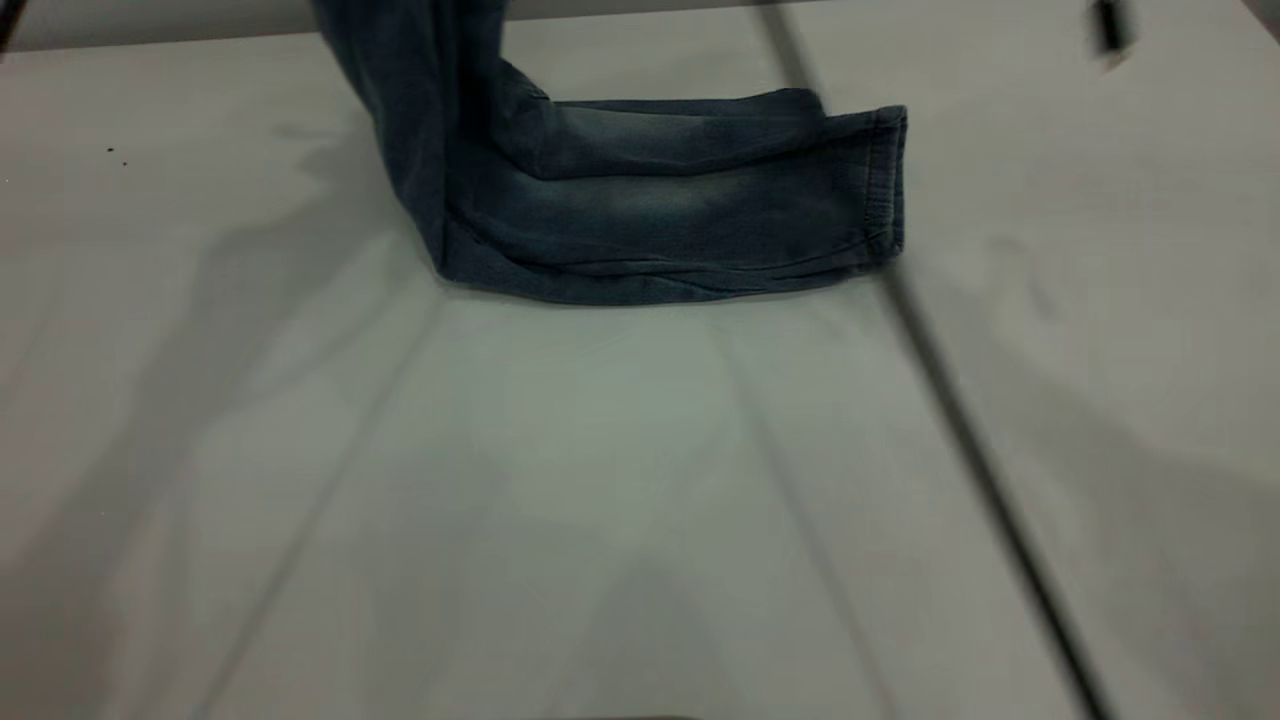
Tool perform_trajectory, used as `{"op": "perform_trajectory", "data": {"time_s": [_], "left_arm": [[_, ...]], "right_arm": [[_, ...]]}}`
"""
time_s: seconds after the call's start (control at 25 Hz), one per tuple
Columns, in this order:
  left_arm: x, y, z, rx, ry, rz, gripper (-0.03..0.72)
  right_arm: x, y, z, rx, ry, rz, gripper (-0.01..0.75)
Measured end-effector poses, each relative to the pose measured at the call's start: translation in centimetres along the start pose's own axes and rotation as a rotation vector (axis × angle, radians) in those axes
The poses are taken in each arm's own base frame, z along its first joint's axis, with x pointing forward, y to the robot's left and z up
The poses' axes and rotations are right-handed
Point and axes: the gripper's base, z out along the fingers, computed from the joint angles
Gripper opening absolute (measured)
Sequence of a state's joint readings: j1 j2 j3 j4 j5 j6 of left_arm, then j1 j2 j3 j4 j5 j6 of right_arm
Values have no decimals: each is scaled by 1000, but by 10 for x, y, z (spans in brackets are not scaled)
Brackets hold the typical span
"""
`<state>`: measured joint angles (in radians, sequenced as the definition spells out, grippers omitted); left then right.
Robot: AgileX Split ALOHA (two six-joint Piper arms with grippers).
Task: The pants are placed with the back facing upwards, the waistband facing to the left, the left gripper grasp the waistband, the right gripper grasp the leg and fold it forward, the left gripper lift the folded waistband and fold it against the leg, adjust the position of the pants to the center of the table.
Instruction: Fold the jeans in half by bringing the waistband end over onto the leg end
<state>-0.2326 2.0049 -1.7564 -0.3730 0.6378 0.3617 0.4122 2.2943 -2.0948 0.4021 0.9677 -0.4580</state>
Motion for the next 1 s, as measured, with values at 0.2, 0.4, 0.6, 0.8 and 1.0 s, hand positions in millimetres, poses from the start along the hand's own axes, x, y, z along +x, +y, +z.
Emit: {"op": "perform_trajectory", "data": {"time_s": [0.2,0.4,0.6,0.8,1.0], "left_arm": [[0,-45,10,66,-4,120,39],[11,-86,37,121,6,197,39],[40,-115,89,139,18,227,39],[69,-140,131,142,0,255,56],[82,-152,147,141,-18,287,200]], "right_arm": [[-7,-33,-81,156,-65,80,510],[-14,-32,-163,225,-193,113,510],[-17,-13,-198,215,-248,101,510],[-14,-9,-200,180,-225,112,510],[-12,-7,-199,163,-195,115,510]]}}
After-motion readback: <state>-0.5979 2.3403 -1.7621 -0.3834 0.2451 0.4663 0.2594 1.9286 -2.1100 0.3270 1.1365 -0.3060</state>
